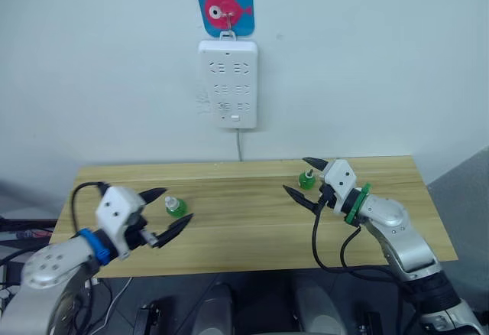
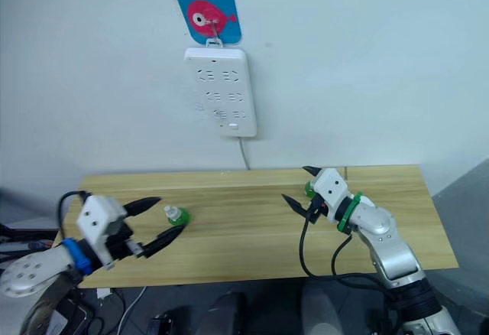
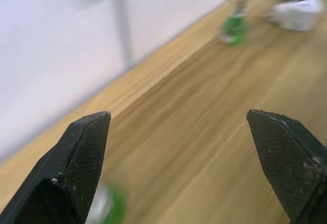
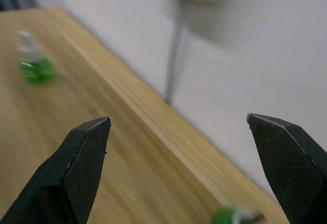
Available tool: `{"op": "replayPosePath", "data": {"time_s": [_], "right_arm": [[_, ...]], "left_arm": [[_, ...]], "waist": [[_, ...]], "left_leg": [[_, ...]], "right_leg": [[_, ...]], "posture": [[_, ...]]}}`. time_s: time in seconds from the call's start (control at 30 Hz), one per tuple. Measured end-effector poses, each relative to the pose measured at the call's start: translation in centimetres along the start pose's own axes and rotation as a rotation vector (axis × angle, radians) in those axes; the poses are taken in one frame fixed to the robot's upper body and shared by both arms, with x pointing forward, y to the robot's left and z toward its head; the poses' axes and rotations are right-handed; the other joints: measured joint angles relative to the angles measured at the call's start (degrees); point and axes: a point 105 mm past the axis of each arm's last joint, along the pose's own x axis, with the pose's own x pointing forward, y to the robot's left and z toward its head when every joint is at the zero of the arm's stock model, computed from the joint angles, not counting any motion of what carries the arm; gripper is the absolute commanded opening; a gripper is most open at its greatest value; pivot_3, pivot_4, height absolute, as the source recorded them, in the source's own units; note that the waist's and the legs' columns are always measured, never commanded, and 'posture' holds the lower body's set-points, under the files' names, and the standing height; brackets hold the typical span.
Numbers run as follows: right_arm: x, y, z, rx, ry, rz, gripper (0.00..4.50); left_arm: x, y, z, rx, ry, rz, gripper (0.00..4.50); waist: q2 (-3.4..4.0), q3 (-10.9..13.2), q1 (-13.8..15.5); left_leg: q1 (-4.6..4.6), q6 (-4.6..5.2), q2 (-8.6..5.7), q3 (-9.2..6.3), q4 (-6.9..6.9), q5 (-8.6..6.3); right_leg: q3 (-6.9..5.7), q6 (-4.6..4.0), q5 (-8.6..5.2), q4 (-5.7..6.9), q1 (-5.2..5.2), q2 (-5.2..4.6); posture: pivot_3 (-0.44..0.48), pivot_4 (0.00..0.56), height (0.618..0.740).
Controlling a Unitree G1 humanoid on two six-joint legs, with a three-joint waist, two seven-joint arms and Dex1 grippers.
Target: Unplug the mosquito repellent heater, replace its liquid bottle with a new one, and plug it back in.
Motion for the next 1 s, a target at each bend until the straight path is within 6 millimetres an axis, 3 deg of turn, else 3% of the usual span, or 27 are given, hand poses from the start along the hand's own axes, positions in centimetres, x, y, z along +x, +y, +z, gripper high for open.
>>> {"op": "replayPosePath", "data": {"time_s": [0.17,0.33,0.43,0.63,1.0], "right_arm": [[-1.3,2.2,1.5,-0.086,0.035,0.218,4.46],[-2.3,3.3,2.3,-0.092,0.112,0.356,4.46],[-1.8,3.3,3.6,-0.092,0.114,0.338,4.46],[-1.5,3.2,3.2,-0.075,0.172,0.301,4.46],[-1.4,3.6,3.1,-0.061,0.203,0.310,4.46]], "left_arm": [[-4.9,-0.1,-4.4,-0.067,0.141,0.059,4.50],[-7.5,-0.9,-7.5,-0.143,0.202,0.097,4.50],[-8.2,-1.0,-8.8,-0.167,0.227,0.130,4.50],[-7.6,-0.7,-8.8,-0.146,0.215,0.164,4.50],[-2.2,0.3,-8.2,-0.174,0.164,0.185,4.50]], "waist": [[0.00,0.0,1.8],[-0.08,0.0,3.0],[-0.13,-0.1,3.3],[-0.22,-0.1,3.6],[-0.25,-0.1,3.2]], "left_leg": [[0.09,-0.01,-0.05,0.03,-0.04,-0.01],[0.00,-0.02,-0.08,-0.02,-0.02,-0.01],[0.00,-0.02,-0.04,-0.07,-0.02,-0.01],[-0.04,-0.03,-0.09,-0.06,-0.03,-0.02],[-0.01,-0.03,-0.07,-0.05,-0.04,-0.01]], "right_leg": [[-0.04,0.00,0.00,-0.51,0.29,-0.08],[-0.11,0.05,0.04,-0.79,0.37,-0.14],[-0.16,0.05,0.04,-0.80,0.36,-0.12],[-0.16,0.07,0.05,-0.82,0.34,-0.15],[-0.18,0.07,0.08,-0.76,0.33,-0.12]], "posture": [[0.098,0.221,0.734],[0.103,0.218,0.734],[0.093,0.217,0.734],[0.089,0.216,0.734],[0.053,0.243,0.734]]}}
